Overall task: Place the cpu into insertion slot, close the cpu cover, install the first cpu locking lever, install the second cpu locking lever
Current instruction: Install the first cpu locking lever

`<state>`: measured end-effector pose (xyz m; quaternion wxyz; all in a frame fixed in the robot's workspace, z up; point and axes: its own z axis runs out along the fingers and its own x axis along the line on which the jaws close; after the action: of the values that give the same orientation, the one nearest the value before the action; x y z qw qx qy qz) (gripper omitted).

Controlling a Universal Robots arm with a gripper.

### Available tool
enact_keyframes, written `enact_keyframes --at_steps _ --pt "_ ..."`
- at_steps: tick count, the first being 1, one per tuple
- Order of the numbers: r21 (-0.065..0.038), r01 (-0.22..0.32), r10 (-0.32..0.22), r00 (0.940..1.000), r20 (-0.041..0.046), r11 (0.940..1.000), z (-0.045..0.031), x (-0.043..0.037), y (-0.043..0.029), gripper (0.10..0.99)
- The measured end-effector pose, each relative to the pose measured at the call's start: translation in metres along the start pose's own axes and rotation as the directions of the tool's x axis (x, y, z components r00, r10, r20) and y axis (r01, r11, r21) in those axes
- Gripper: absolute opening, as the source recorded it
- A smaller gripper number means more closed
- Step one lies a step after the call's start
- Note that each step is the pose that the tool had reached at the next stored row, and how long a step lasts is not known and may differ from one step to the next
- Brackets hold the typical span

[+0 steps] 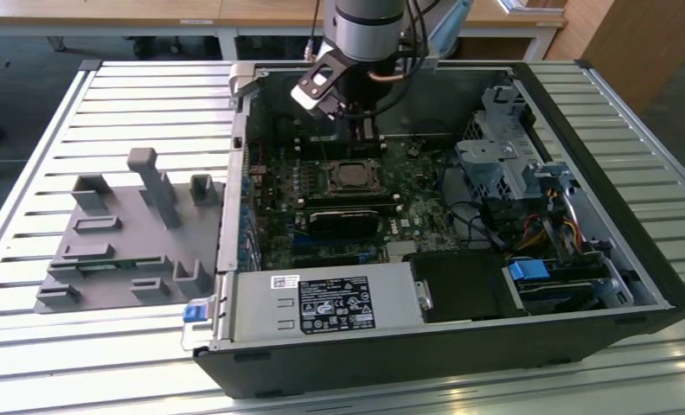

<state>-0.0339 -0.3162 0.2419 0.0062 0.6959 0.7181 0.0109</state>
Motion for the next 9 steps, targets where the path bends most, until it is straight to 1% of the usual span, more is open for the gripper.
enact_keyframes --at_steps 4,9 --pt "0.000 0.000 0.000 1.0000 0.0001 1.0000 -0.0052 0.0002 0.0002 0.106" --pt "0.000 0.000 0.000 1.0000 0.0001 1.0000 -0.0153 0.0003 0.0004 0.106"
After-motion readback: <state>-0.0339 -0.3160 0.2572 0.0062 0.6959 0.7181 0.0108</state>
